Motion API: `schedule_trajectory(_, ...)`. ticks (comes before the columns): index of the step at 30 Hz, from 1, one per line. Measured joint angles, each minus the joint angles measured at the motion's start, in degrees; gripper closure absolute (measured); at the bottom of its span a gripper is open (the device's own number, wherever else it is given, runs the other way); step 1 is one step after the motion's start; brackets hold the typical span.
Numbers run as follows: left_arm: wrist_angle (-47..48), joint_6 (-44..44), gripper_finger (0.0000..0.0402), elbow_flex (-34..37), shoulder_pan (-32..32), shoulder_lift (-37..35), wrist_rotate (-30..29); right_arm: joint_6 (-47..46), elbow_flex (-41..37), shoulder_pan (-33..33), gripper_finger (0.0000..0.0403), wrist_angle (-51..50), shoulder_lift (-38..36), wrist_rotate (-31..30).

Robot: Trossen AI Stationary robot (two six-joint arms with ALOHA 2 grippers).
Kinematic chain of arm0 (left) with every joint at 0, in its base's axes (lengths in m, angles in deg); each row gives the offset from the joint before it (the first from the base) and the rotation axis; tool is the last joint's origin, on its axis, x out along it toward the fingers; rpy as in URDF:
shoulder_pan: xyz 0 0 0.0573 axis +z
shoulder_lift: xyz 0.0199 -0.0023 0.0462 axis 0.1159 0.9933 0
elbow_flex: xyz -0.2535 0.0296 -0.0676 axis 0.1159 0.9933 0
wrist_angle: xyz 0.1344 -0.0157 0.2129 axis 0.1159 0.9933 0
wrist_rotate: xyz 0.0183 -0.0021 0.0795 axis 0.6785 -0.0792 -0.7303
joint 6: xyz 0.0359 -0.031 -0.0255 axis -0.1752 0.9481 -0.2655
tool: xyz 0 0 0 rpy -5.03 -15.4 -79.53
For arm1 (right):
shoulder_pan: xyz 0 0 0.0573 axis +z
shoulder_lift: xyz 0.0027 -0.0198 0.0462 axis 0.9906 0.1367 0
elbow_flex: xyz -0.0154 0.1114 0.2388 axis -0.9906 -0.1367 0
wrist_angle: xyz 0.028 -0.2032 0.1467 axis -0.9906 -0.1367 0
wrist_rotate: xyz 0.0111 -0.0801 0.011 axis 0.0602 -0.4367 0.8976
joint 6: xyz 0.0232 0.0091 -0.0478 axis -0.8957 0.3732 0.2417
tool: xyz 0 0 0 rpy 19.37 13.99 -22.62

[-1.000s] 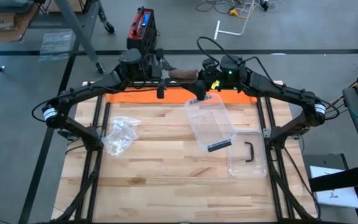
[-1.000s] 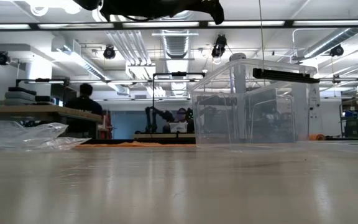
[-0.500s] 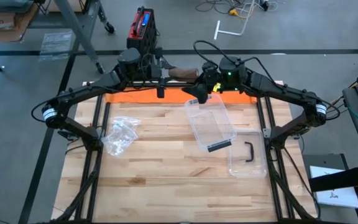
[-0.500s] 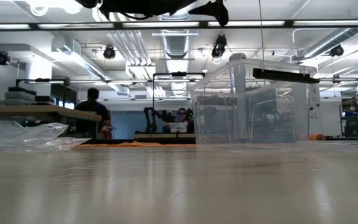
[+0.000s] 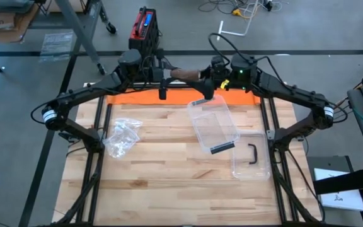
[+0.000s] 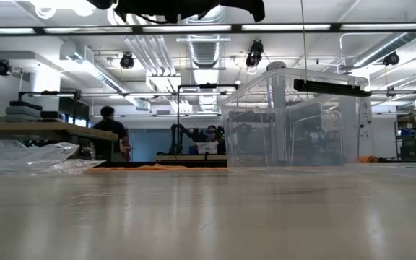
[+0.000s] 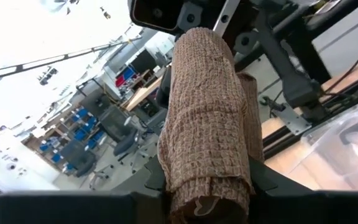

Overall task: Roll bandage
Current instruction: Roll the brown bandage

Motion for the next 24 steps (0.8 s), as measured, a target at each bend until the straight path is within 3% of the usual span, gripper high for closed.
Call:
schedule_trajectory(14,1.53,-4.31,0.0295,0.22,-0.20,0.17,-0.10,-6.23,0.00,-1.09,0.0115,2.53,1.91,-3.87)
schedule_trajectory(24,1.36,-1.34,0.0290,0.24,-0.39,0.16,-0.22,-6.20,0.09,-1.44,0.0203,3.46,5.04,0.10)
